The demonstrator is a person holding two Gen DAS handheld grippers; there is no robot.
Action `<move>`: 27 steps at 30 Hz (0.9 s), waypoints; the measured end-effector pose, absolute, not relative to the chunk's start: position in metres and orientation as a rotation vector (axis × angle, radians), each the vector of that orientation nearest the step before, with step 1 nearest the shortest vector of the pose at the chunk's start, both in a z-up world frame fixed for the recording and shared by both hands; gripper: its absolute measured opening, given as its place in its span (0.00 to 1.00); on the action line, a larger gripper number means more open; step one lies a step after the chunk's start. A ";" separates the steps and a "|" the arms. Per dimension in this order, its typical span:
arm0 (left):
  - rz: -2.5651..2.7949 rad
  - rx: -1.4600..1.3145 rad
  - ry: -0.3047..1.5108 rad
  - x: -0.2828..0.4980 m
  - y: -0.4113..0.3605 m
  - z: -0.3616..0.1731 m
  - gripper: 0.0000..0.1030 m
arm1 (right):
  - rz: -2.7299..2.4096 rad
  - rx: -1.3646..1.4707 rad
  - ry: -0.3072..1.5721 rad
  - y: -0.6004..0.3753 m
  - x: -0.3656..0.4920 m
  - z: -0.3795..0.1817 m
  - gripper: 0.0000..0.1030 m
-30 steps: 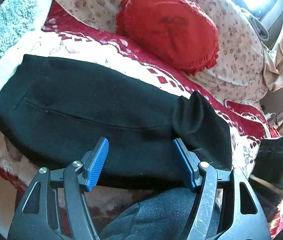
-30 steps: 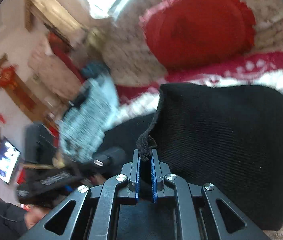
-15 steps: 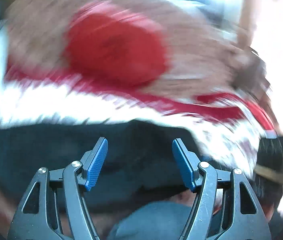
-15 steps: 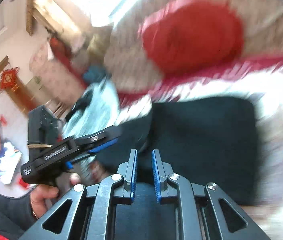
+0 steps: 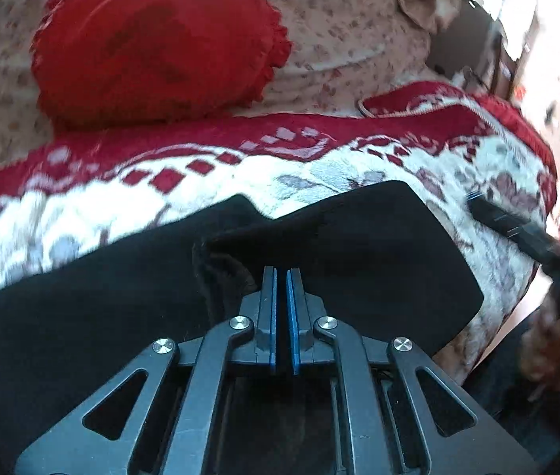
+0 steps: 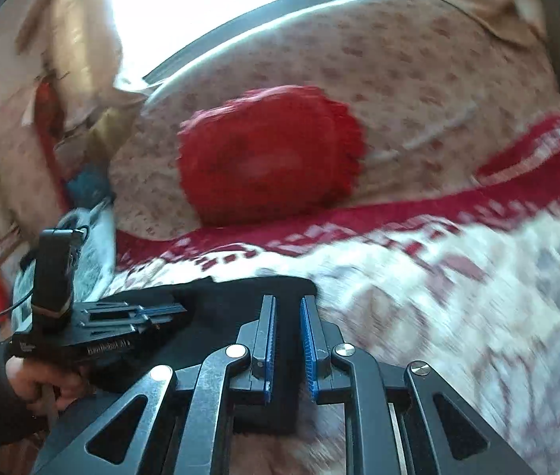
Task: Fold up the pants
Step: 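Close the left tool on the pants and lift while the right tool holds the leg end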
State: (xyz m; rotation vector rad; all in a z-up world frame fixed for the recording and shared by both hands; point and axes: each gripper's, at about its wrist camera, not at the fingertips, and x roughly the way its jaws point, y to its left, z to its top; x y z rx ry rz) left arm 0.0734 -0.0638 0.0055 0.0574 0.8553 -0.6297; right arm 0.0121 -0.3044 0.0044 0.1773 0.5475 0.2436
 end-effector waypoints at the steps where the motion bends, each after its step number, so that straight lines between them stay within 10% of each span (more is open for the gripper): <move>1: -0.623 0.064 0.853 0.073 -0.064 0.005 0.06 | 0.239 0.158 0.574 -0.300 0.021 -0.002 0.13; 27: -0.623 -0.054 0.876 0.075 -0.045 0.023 0.06 | 0.202 0.101 0.619 -0.286 -0.006 -0.001 0.12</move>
